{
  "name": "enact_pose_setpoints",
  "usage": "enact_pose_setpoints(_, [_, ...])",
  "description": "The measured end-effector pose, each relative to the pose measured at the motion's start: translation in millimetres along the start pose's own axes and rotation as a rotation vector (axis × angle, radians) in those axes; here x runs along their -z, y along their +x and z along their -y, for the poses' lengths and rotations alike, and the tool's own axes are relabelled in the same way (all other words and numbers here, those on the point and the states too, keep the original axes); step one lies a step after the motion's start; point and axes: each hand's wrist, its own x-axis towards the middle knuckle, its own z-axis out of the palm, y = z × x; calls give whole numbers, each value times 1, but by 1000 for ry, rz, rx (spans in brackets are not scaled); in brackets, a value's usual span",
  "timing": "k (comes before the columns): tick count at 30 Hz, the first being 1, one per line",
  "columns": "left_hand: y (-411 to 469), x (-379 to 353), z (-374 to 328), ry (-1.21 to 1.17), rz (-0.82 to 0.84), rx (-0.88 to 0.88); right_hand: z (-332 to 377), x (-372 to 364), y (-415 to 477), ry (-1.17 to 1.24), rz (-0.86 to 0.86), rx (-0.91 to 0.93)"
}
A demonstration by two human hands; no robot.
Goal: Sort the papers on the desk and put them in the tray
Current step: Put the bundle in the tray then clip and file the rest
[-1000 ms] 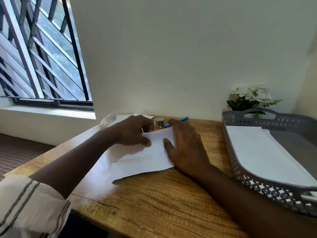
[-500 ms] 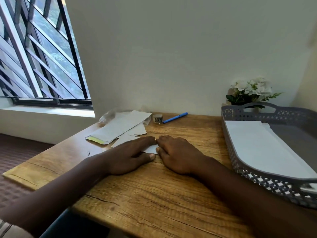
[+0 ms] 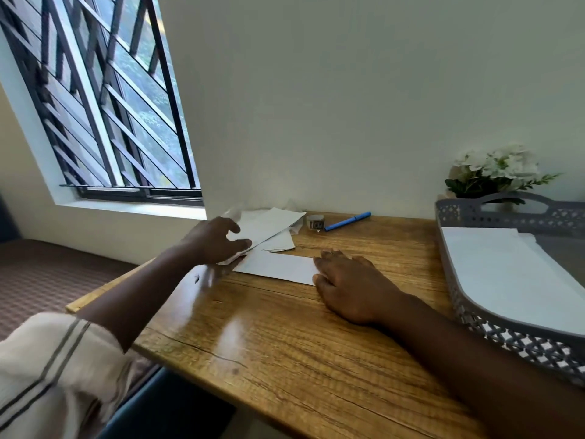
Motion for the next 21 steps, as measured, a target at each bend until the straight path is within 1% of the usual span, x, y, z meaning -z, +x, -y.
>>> enact_pose_setpoints(2, [11,-6,1,130,104,21,0,0,-2,23,-26,-5])
enact_pose_setpoints(3, [14,-8,3,184,95,-10,0,0,-2,25,-36,-6])
enact_pose_setpoints(5, [15,-8,4,241,-4,-99,1,0,0,26,-46,-7])
enact_pose_setpoints(8, [7,-9,1,261,-223,-163,0,0,-1,38,-62,-10])
enact_pose_setpoints(10, [-4,-10,0,249,-428,-152,1,1,-3,42,-76,-7])
enact_pose_setpoints(12, [-20,-8,-5,245,-670,-192,3,0,-6,69,-153,-6])
enact_pose_setpoints(13, [-27,-6,-10,237,-780,-244,3,-1,-7,84,-240,-3])
enact_pose_setpoints(15, [-40,1,-27,235,-941,-413,3,-1,-8,63,-504,26])
enact_pose_setpoints(17, [-46,1,-47,240,-1010,-618,0,2,-7,-25,-765,76])
enact_pose_setpoints(18, [-48,-1,-58,241,-1017,-714,0,4,-7,-66,-828,96])
enact_pose_setpoints(19, [-48,-6,-69,240,-1012,-807,0,6,-8,-108,-843,114])
enact_pose_setpoints(21, [-46,-15,-88,220,-952,-987,0,4,-7,-152,-794,145])
